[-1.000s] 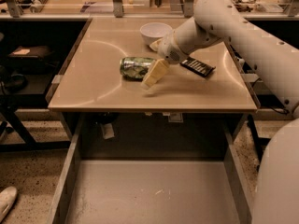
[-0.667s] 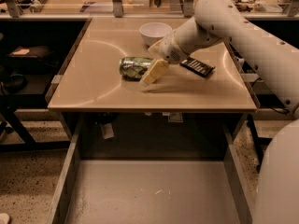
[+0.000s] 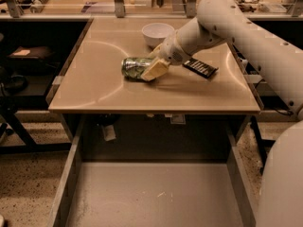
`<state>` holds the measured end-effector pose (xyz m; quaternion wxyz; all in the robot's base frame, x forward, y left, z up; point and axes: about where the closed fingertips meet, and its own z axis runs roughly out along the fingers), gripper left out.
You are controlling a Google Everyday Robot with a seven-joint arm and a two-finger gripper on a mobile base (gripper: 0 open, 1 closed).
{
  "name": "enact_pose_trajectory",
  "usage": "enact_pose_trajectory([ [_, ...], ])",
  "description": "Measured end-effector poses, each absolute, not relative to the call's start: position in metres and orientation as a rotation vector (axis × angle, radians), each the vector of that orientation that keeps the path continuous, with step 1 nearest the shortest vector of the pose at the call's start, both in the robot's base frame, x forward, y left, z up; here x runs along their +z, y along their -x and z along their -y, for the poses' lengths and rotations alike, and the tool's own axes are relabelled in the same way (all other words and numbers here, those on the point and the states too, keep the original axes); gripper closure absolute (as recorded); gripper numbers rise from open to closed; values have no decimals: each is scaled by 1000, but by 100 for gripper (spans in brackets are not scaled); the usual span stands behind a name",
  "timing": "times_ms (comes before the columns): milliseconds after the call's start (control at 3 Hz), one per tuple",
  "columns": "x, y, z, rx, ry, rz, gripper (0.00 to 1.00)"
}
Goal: Place green can into top drawer
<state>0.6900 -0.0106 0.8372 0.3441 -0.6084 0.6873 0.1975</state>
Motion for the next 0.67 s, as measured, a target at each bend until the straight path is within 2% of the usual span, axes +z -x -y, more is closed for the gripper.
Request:
enact_pose_trajectory([
  [333, 837, -690, 10, 513, 1581, -1785, 90],
  [667, 835, -683, 7, 521, 1601, -1780, 100],
])
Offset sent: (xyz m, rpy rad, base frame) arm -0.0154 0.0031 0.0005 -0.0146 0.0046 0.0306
